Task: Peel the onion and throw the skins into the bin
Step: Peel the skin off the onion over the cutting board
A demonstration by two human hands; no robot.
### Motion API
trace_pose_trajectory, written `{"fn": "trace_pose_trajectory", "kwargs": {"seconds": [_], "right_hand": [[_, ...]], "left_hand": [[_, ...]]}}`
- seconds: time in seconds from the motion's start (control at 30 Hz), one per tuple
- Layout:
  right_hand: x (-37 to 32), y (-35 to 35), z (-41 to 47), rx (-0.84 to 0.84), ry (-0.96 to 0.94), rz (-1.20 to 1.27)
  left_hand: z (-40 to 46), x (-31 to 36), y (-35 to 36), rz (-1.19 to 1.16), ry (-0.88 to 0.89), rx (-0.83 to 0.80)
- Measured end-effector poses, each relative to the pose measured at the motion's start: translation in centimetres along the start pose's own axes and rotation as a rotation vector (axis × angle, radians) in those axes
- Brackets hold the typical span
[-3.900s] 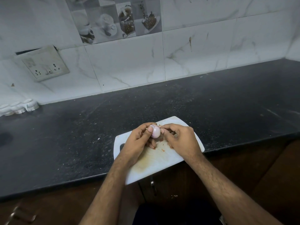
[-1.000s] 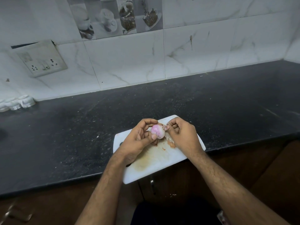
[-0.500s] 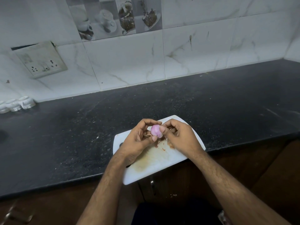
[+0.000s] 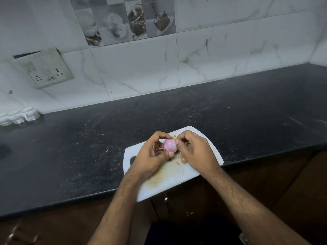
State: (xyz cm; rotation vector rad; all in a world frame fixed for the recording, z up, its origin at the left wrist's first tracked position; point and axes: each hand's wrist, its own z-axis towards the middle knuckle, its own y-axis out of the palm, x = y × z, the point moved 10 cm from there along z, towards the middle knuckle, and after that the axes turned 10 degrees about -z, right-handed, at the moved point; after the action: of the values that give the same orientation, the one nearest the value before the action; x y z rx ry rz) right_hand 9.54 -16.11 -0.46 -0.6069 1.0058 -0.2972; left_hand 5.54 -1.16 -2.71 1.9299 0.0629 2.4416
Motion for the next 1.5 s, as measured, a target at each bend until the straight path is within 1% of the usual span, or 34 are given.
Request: {"fn": "trace_pose_trajectory", "kwargs": {"seconds": [0.13,0.27,0.37,0.43,0.57,0.7,0.93,1.0,1.13,1.23,1.33,1.4,1.5], "right_hand": [[0.2,0.4,0.1,-0.026,0.012,-0.036],[1.0,-0.1,0.5,0.023,0.061,-0.082],[1.7,-0.2,0.8,0.045,0.100,-0.064],[1.5,-0.2,0.8,0.040,0.089,-0.029],[0.5,-0.8,0.6,0.073,0.004,0.033],[-0.5,-0.6,0.3,0.041,-0.078,0.099],[-0.8,-0.7,0.1,0.035,-0.071,0.183],[-0.6,-0.6,0.2,0.039,-0.064,0.144],[-0.1,0.0,0.2,0.035,-0.054,-0.063],[-0.5,0.5,0.1,-0.021,-0.063,-0.191],[-1.0,1.3,0.1,-0.101,-0.114,-0.297],[-1.2,1.2,0.1,-0.090,-0.153,-0.257],[-0.2,-0.3,0.4,0.037,-0.096,-0.091]], "left_hand": [[-0.2,0.3,0.2,-0.043,0.014,-0.003],[-0.2,0.5,0.1,-0.081,0.021,-0.006],[-0.1,0.6,-0.2,-0.079,0.021,0.012],[0.0,0.5,-0.3,-0.094,0.015,0.019],[0.1,0.1,-0.5,-0.101,0.016,0.017],[0.2,0.0,-0.1,-0.107,0.009,-0.022],[0.2,0.0,0.5,-0.063,0.008,-0.056],[0.1,0.1,0.5,-0.060,0.007,-0.054],[0.1,0.1,0.4,-0.066,0.008,-0.049],[0.1,0.0,0.4,-0.053,0.006,-0.047],[0.0,0.1,0.2,-0.108,0.005,-0.014],[0.0,0.3,-0.5,-0.127,0.012,0.045],[0.1,0.2,-0.7,-0.109,0.017,0.051]]}}
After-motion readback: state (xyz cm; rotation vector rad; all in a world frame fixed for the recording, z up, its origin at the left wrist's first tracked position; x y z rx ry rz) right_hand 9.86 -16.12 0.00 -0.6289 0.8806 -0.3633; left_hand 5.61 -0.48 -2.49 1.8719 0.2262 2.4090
